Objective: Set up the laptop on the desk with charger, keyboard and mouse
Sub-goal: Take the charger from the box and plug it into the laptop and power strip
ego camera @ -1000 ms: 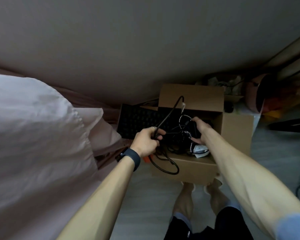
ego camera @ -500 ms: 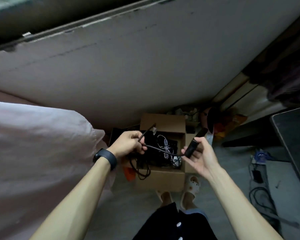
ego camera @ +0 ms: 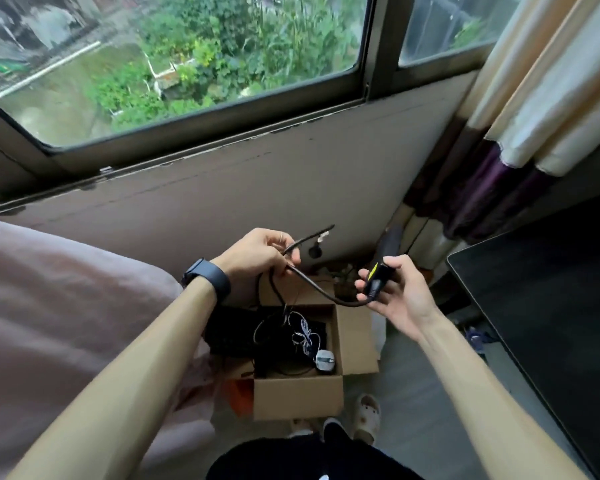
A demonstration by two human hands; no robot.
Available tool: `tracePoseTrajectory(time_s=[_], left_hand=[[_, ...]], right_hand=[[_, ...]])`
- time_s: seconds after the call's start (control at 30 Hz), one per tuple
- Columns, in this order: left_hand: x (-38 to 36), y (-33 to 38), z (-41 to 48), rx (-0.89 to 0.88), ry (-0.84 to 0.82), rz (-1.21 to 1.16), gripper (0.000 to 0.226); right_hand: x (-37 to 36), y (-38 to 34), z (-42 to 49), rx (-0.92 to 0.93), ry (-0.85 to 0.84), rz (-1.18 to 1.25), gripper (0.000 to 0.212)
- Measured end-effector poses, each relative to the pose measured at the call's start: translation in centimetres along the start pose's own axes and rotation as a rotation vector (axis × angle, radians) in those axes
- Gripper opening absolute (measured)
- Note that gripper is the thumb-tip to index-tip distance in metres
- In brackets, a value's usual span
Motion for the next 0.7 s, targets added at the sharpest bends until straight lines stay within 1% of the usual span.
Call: tracePoseTrajectory(time_s=[0.07,0.17,0.23,0.33,0.4,0.53,0.57,0.63,0.7], left_hand=[[0.6,2.8,0.3,-0.051,-0.013,0.056,0.038],[1.2,7.1,1.0,-0.126,0.021,0.078,0.038],[0.6,10.2,1.4,-0.189,0.032,0.080,0.038],[-0.7,14.1,2.4,-0.255,0.051,0.066,0.035],[-1.8,16.4,3.0,-0.284,0.056,0.036,0.033],[-6.2,21.7,4.3,-0.323,0.010,-0.057,0.033],[-7.5,22.8,4.6,-0.334,0.001,-0.070,0.033],[-10.2,25.8,5.2,-0.382,-0.022,-0.092,0.035],[-13.7,29.4,5.6,-0.443,-0.059,-0.131,0.034]], right_hand=[[-0.3,-2.4,-2.3,0.098,0.005,0.001,0.035],[-1.0,-6.5,-5.6,0.252,-0.001,-0.009,0.015],[-1.2,-9.1,-8.4,0.359,-0.014,-0.002,0.012],[-0.7,-12.4,-12.5,0.501,0.002,0.005,0.012],[0.3,-14.3,-15.3,0.588,0.045,-0.007,0.014],[4.0,-17.9,-21.9,0.750,0.136,-0.041,0.041],[4.9,-18.6,-23.5,0.786,0.161,-0.038,0.044],[7.4,-19.9,-26.9,0.864,0.218,-0.009,0.041],[10.6,-21.0,-30.8,0.944,0.274,0.021,0.033]])
Point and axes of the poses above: each hand's wrist, its own z-axis towards the middle knuckle, its own x-axis out of the back of the hand, y = z × x, the point moved 8 cm from there along z, towards the middle knuckle, and after that the axes turned 15 degrees about -x, right-handed, at the moved point
